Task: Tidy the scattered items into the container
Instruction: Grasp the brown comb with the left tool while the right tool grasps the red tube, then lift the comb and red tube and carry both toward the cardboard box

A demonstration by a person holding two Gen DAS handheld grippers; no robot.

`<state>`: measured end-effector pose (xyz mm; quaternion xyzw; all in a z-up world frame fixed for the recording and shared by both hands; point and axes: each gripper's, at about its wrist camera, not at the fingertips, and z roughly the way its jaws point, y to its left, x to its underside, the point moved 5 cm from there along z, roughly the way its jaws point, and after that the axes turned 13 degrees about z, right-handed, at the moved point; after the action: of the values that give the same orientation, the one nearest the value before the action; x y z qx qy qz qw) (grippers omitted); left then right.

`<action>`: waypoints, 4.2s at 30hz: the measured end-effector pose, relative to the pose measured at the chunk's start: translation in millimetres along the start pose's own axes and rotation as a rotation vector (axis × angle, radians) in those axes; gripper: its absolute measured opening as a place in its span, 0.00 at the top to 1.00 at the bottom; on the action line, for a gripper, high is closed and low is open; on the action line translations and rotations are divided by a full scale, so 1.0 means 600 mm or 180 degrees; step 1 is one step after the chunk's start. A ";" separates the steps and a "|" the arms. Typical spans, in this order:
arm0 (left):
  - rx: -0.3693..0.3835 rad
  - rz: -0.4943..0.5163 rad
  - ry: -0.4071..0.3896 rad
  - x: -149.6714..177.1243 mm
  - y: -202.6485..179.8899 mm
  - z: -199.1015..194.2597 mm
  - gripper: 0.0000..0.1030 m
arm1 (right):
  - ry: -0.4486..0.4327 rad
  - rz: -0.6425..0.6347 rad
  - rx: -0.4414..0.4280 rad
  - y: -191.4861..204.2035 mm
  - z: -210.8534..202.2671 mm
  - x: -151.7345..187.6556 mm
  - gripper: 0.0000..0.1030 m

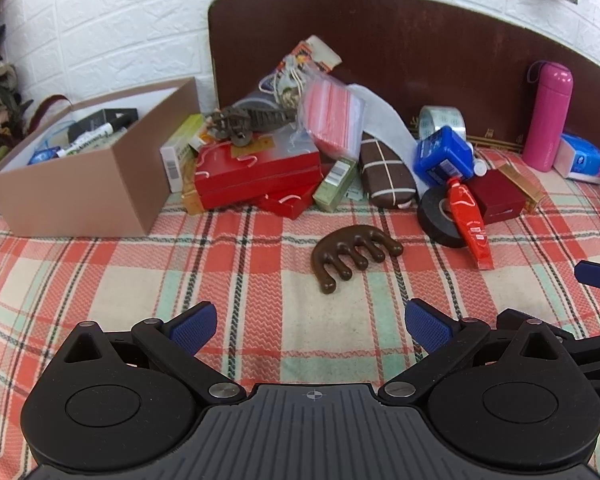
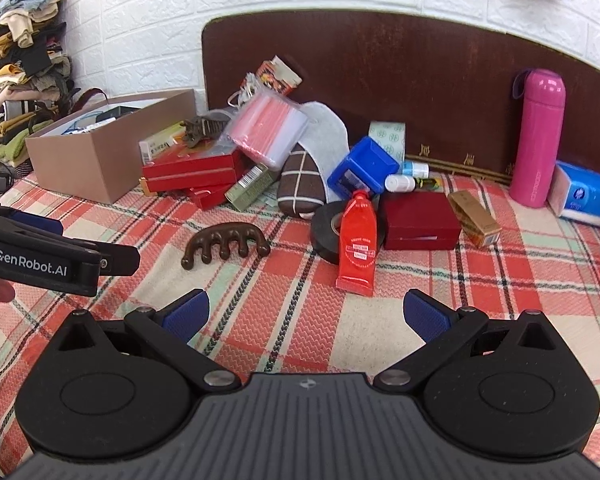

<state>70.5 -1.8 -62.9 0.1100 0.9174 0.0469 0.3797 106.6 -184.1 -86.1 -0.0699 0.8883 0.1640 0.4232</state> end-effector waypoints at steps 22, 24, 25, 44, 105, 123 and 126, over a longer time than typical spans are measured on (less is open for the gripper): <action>0.0447 0.0287 0.0268 -0.056 -0.012 0.184 0.24 | 0.0271 0.0055 -0.0026 -0.047 0.168 -0.010 0.00; 0.0508 0.0315 0.0306 -0.057 -0.013 0.196 0.28 | 0.0247 0.0063 0.0004 -0.051 0.177 -0.012 0.00; 0.0539 0.0330 0.0325 -0.057 -0.013 0.202 0.30 | 0.0235 0.0068 0.0025 -0.053 0.183 -0.013 0.02; 0.0650 0.0476 0.0258 -0.060 -0.026 0.207 0.45 | 0.0150 0.0202 -0.0016 -0.061 0.188 -0.030 0.62; 0.0185 0.0132 -0.0186 0.025 0.097 0.021 0.46 | 0.0278 -0.0336 -0.0831 0.120 0.089 -0.022 0.64; -0.0388 -0.0418 -0.0669 -0.030 0.316 -0.071 0.46 | 0.0054 -0.0734 -0.1609 0.354 0.097 -0.150 0.64; -0.0445 -0.0479 -0.0698 -0.053 0.352 -0.062 0.46 | 0.0002 -0.0778 -0.1653 0.391 0.113 -0.176 0.64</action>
<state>101.4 195.8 20.9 0.0187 0.8706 0.0699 0.4867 161.2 57.8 10.3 -0.2825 0.8017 0.3337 0.4075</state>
